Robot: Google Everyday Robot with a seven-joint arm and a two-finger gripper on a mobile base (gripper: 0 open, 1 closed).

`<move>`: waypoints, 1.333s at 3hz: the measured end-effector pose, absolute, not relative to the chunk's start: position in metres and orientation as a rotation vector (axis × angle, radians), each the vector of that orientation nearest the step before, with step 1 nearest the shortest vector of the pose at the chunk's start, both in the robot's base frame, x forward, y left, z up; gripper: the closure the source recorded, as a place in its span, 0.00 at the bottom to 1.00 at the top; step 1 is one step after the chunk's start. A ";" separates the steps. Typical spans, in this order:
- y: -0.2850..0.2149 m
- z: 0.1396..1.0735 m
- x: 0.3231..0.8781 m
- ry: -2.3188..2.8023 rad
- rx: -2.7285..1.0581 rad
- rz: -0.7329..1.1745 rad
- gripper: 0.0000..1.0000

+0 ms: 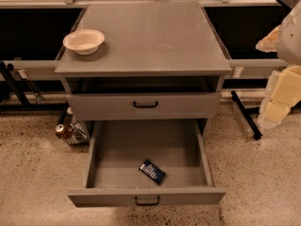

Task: Pick rxbar blueberry from middle drawer and place on counter

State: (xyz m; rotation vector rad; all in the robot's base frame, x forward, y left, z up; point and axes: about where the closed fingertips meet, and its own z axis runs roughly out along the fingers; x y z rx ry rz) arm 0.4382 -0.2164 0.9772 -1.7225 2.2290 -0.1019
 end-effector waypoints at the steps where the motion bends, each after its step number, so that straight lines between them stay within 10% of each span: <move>1: -0.216 0.977 0.438 2.229 -1.723 -0.102 0.00; 4: -0.187 0.844 0.441 2.288 -1.738 0.047 0.00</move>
Offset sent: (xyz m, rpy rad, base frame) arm 0.0047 0.0235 -0.0854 0.0265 0.0877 0.0227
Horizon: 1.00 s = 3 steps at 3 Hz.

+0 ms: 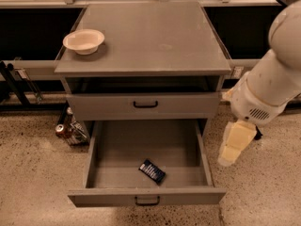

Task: Pick rxbar blueberry from middle drawer and place on counter

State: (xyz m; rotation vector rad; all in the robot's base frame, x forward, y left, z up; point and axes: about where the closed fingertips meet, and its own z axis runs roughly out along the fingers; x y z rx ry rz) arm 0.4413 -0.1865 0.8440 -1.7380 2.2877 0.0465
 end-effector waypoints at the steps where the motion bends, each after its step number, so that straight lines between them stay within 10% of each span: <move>1: -0.171 0.798 0.443 2.315 -1.703 0.100 0.00; 3: -0.153 0.767 0.443 2.329 -1.656 0.174 0.00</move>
Offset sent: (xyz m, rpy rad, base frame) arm 0.0009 0.0523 -0.1108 0.1471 0.0831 -0.0829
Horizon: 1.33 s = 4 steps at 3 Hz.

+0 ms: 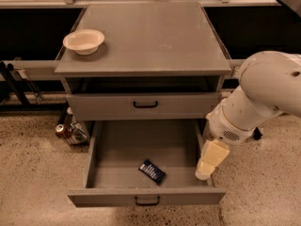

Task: Pick rxbar blueberry from middle drawer and place on counter

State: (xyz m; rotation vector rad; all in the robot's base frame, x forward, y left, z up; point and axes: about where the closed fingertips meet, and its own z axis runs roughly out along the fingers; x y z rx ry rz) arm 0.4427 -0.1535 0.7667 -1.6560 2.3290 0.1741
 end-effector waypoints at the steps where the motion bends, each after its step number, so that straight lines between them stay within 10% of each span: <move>1: -0.137 0.713 0.452 2.344 -1.649 0.113 0.00; 4: -0.093 0.572 0.495 2.319 -1.594 0.169 0.00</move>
Offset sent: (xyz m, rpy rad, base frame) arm 0.0434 0.0445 -0.1660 -0.0393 -0.0664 -0.0674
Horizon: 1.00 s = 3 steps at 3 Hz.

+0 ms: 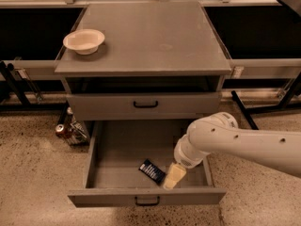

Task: Pick rxbar blueberry from middle drawer and place on counter

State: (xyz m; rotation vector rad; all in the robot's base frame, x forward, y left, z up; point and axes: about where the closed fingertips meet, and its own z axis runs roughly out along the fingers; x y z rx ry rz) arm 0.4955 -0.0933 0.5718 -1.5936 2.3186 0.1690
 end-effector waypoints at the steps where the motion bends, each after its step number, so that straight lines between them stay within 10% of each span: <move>1: -0.079 0.528 0.505 2.327 -1.579 0.253 0.00; 3: -0.068 0.504 0.532 2.311 -1.555 0.233 0.00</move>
Offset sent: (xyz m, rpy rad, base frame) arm 0.0102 0.0114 -0.0306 0.0393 0.0207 -0.0011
